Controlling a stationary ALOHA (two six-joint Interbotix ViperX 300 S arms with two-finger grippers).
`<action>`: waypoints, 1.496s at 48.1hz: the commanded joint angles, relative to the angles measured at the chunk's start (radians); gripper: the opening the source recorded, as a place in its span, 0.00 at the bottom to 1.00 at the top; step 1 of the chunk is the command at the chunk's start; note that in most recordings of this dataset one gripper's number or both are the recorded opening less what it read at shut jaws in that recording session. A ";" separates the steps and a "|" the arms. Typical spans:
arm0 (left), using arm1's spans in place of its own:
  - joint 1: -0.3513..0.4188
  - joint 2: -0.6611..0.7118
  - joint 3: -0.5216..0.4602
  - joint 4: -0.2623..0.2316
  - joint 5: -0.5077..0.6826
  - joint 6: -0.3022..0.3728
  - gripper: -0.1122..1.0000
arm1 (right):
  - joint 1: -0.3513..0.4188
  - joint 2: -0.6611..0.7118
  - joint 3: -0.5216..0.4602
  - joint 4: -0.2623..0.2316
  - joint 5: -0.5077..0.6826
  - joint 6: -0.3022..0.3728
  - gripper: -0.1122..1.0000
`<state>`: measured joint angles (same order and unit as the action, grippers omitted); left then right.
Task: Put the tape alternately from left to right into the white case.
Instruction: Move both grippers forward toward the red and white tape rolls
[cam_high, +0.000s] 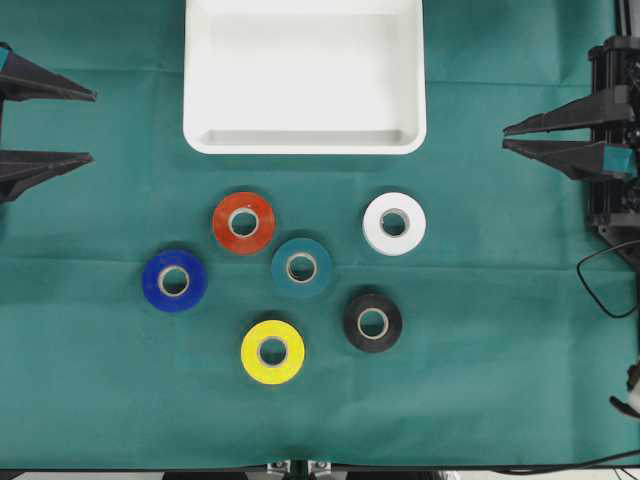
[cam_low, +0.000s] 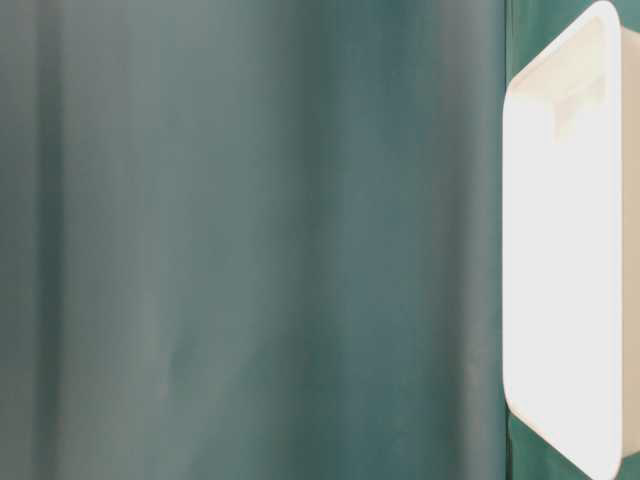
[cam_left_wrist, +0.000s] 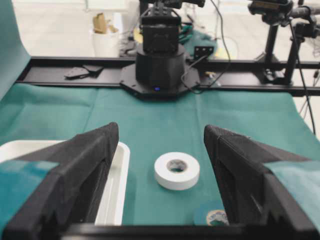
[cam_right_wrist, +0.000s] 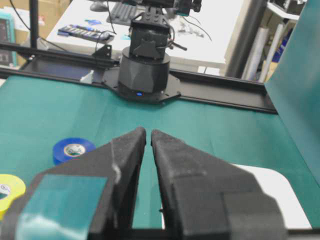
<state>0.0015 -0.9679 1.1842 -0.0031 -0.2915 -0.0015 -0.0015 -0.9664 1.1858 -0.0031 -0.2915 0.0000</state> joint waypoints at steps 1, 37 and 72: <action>-0.008 0.025 -0.020 -0.023 -0.006 -0.002 0.32 | -0.005 0.009 -0.018 0.000 -0.011 0.006 0.32; -0.008 0.209 -0.055 -0.023 -0.006 0.000 0.01 | -0.017 0.192 -0.048 0.000 -0.003 0.015 0.10; -0.008 0.423 -0.124 -0.023 0.044 0.000 0.61 | -0.034 0.259 -0.063 0.000 0.003 0.031 0.74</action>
<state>-0.0046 -0.5568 1.0922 -0.0245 -0.2546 0.0046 -0.0337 -0.7194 1.1520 -0.0031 -0.2838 0.0261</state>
